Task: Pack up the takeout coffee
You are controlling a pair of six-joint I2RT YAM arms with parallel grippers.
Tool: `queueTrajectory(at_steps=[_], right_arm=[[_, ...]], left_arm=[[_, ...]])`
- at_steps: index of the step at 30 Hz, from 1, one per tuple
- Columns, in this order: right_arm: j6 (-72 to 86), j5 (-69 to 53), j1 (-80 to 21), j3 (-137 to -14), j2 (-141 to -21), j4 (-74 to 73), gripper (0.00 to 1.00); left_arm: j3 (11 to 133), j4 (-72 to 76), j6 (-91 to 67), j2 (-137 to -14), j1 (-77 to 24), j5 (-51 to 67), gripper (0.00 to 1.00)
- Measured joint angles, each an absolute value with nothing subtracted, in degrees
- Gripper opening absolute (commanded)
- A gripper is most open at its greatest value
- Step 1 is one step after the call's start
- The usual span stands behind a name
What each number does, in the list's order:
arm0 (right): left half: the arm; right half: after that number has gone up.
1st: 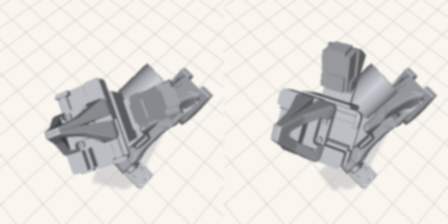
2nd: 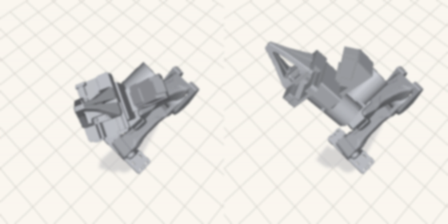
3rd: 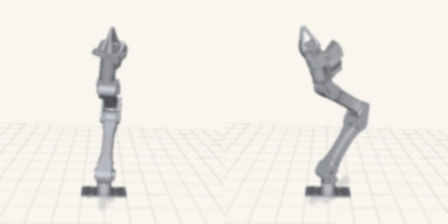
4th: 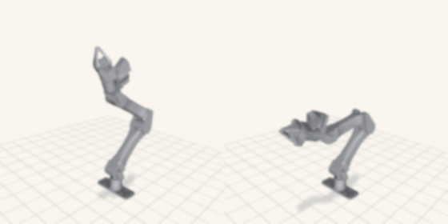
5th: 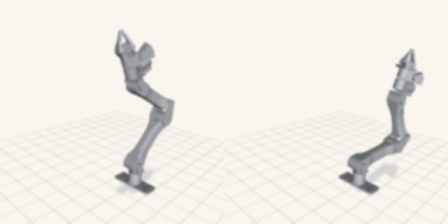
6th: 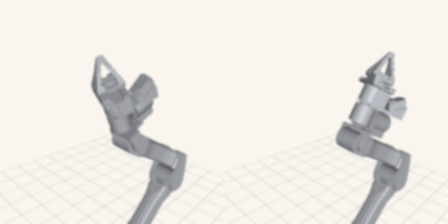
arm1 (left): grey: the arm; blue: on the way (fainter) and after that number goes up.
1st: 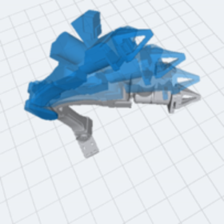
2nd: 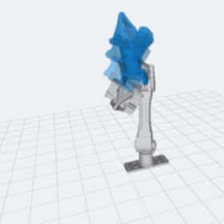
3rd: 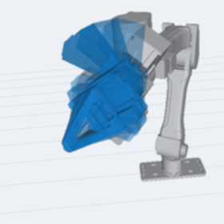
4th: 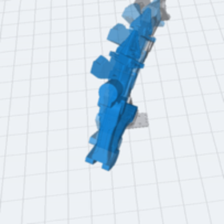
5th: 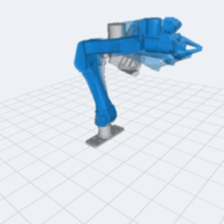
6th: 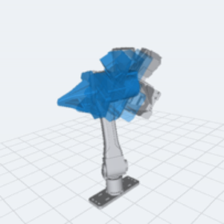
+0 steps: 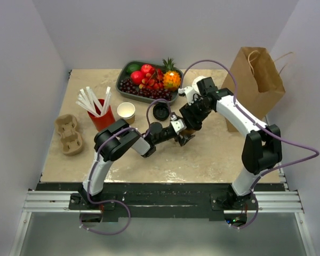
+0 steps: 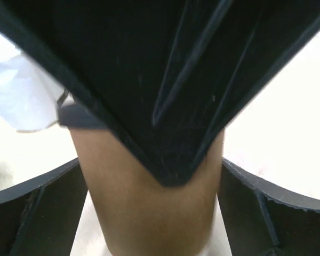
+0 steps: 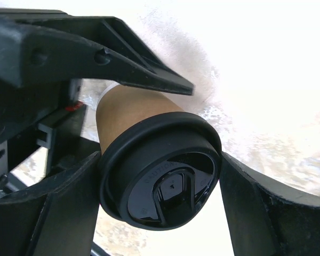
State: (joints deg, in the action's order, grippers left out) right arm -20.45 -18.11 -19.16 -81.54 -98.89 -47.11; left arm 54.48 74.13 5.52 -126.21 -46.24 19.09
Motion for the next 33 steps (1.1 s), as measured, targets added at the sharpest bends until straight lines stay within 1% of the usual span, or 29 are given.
queueTrajectory(at_steps=[5,12,20,27,28,29,31,32,33], right_arm=[[-22.4,-12.3,-21.6,-81.9,-97.9,-46.6,0.51],[-27.0,-3.5,-22.0,-83.3,-98.0,-45.4,0.52],[-31.6,1.0,-22.8,-87.1,-101.7,-40.5,0.54],[-36.4,4.9,-25.1,-87.4,-108.5,-36.0,0.56],[-37.1,5.5,-25.3,-87.6,-109.1,-35.4,0.58],[-37.3,6.1,-25.6,-88.0,-109.4,-35.1,0.63],[-37.7,6.5,-25.9,-88.7,-110.0,-34.6,0.69],[-37.8,6.6,-26.0,-89.2,-110.3,-34.6,0.8],[-37.8,6.6,-26.0,-89.5,-110.6,-34.5,0.84]], left_arm=[[50.6,73.7,3.5,-123.4,-46.2,17.3,1.0],[46.3,72.0,-3.4,-116.6,-46.0,12.7,1.0],[38.3,64.1,-8.4,-100.9,-45.8,13.9,1.0],[30.6,50.2,-8.4,-81.8,-45.8,14.4,1.0],[29.6,47.7,-8.4,-78.3,-45.8,14.5,1.0],[29.0,46.4,-8.4,-76.2,-45.8,14.6,1.0],[28.1,43.5,-8.4,-72.7,-45.8,14.8,1.0],[27.7,42.0,-8.4,-71.1,-45.8,14.8,1.0],[27.4,40.9,-8.4,-70.1,-45.8,14.8,1.0]])
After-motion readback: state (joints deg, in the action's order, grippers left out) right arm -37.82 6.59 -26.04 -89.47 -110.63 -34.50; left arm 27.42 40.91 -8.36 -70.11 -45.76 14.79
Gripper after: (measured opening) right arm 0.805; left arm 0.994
